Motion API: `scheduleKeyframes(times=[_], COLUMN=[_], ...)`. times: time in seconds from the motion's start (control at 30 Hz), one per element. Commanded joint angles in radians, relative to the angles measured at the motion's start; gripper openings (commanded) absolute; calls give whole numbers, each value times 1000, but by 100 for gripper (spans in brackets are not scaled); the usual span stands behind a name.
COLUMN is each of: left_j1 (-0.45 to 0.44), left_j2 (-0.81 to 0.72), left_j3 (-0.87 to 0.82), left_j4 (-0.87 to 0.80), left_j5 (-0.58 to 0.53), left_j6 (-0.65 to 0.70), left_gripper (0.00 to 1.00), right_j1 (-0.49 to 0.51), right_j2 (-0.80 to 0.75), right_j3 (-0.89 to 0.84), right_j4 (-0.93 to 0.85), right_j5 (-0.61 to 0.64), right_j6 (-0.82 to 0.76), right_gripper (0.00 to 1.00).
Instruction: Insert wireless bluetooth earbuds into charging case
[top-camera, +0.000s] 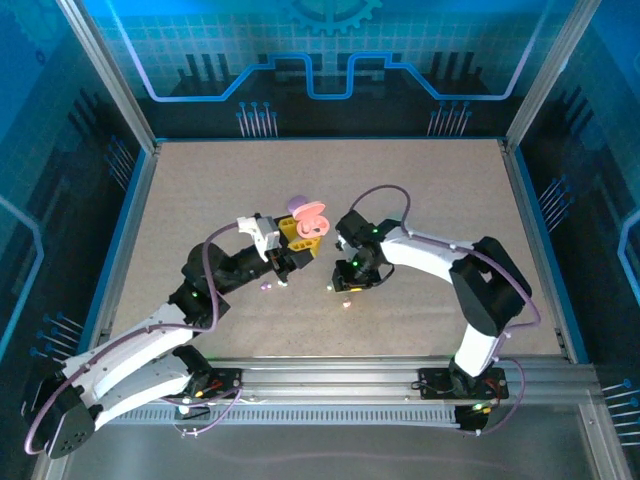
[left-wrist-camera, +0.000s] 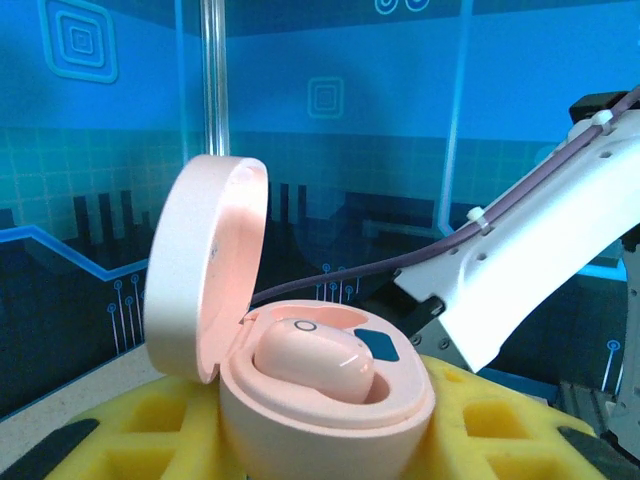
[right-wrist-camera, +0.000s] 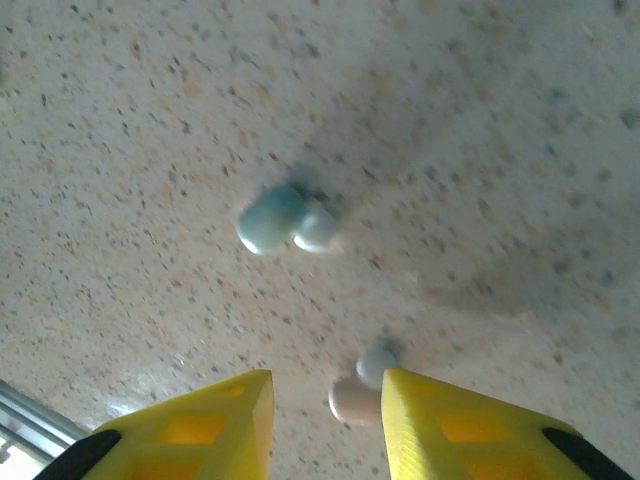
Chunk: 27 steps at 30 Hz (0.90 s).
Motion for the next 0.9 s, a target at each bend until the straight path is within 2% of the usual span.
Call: scheduleKeyframes(times=[0.0,0.27,0.87], left_j1=[-5,-6,-6], left_j2=[-18,-29,-15], left_j3=[-10,-16,-18], left_j4=[1,-12,-4], left_j5=[-21,-27,-27], left_j6=[22,26,23], left_gripper=[32,32,32], right_j1=[25,38,36], right_j2=[52,116,130], right_j3=[59,89,72], right_j4=[-22,-37,-67], right_j5=[-17,-23,7], right_j6=[-55,-70,-97], right_gripper=[36,36,36])
